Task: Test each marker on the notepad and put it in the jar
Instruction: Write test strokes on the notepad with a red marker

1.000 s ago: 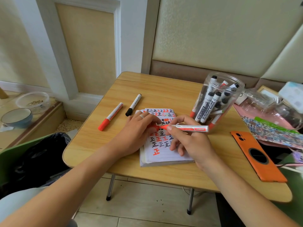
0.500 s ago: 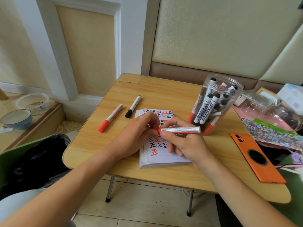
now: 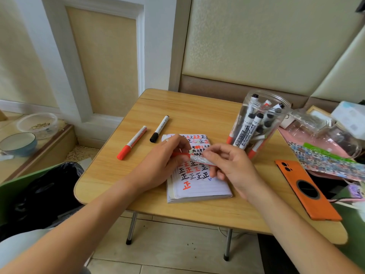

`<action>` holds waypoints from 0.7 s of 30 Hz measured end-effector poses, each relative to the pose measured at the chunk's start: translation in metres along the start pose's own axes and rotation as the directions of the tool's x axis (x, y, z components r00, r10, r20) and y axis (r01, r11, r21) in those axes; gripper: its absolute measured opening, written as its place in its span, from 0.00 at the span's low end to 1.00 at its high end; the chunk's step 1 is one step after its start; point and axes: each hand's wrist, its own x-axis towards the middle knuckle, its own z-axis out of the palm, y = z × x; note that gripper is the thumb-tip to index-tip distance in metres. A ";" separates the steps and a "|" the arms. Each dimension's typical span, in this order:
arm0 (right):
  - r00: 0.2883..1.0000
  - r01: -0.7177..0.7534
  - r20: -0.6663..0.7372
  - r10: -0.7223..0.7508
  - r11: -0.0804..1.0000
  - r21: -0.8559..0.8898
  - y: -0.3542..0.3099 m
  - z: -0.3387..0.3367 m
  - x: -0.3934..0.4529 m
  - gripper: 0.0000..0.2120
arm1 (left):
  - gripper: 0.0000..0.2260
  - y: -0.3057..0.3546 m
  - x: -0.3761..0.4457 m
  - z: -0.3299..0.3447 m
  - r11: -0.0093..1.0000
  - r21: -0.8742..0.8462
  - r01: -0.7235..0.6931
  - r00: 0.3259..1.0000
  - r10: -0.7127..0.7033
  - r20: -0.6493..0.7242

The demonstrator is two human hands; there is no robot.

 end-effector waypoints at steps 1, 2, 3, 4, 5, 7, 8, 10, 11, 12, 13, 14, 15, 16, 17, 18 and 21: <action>0.999 0.047 0.020 -0.046 0.997 -0.053 0.000 0.002 0.001 0.05 | 0.07 0.000 0.000 0.000 1.000 0.008 -0.017 1.000 0.017 0.010; 0.995 0.092 0.042 -0.088 0.991 -0.098 0.000 0.003 0.001 0.05 | 0.08 0.000 0.000 0.000 0.999 0.020 -0.031 0.999 0.031 0.024; 0.990 0.133 0.069 -0.124 0.982 -0.135 -0.001 0.004 0.001 0.07 | 0.08 -0.001 0.000 0.000 0.999 0.034 -0.042 0.998 0.041 0.041; 0.984 0.162 0.098 -0.147 0.972 -0.170 -0.002 0.004 0.002 0.09 | 0.10 -0.001 0.000 0.000 0.998 0.048 -0.051 0.997 0.048 0.058; 0.979 0.180 0.128 -0.156 0.963 -0.200 -0.002 0.004 0.002 0.12 | 0.11 -0.002 0.000 0.000 0.997 0.058 -0.059 0.996 0.055 0.073; 0.974 0.190 0.163 -0.156 0.958 -0.217 -0.002 0.002 0.003 0.15 | 0.11 -0.006 0.000 0.001 0.996 0.064 -0.068 0.994 0.062 0.093; 0.972 0.196 0.169 -0.160 0.955 -0.223 -0.001 0.001 0.003 0.14 | 0.10 -0.007 0.001 0.002 0.995 0.067 -0.073 0.993 0.066 0.100; 0.966 0.232 0.171 -0.193 0.939 -0.254 0.002 0.002 0.005 0.11 | 0.07 -0.009 0.001 0.004 0.994 0.076 -0.076 0.991 0.067 0.113; 0.963 0.251 0.167 -0.212 0.931 -0.266 0.004 0.004 0.005 0.10 | 0.07 -0.009 0.002 0.004 0.995 0.076 -0.068 0.991 0.059 0.118; 0.962 0.262 0.155 -0.226 0.925 -0.274 0.005 0.006 0.005 0.09 | 0.07 -0.009 0.002 0.005 0.996 0.076 -0.055 0.991 0.046 0.123; 0.963 0.261 0.139 -0.231 0.925 -0.275 0.007 0.007 0.005 0.08 | 0.08 -0.009 0.001 0.005 0.996 0.079 -0.041 0.991 0.031 0.129; 0.966 0.253 0.121 -0.228 0.929 -0.270 0.009 0.008 0.005 0.08 | 0.08 -0.009 0.001 0.005 0.996 0.085 -0.030 0.990 0.018 0.137; 0.969 0.243 0.107 -0.222 0.935 -0.259 0.010 0.009 0.006 0.08 | 0.09 -0.009 0.001 0.005 0.995 0.092 -0.024 0.989 0.010 0.146; 0.973 0.229 0.096 -0.212 0.942 -0.245 0.010 0.010 0.005 0.07 | 0.10 -0.009 0.001 0.005 0.995 0.099 -0.021 0.988 0.005 0.152; 0.976 0.212 0.090 -0.197 0.950 -0.227 0.009 0.011 0.005 0.07 | 0.10 -0.010 0.001 0.005 0.994 0.103 -0.019 0.988 0.002 0.157; 0.979 0.197 0.086 -0.183 0.959 -0.203 0.008 0.012 0.004 0.06 | 0.11 -0.010 0.001 0.006 0.994 0.106 -0.019 0.987 0.001 0.162; 0.987 0.150 0.073 -0.141 0.979 -0.137 0.008 0.017 0.001 0.06 | 0.11 -0.012 0.001 0.006 0.994 0.107 -0.026 0.985 0.007 0.172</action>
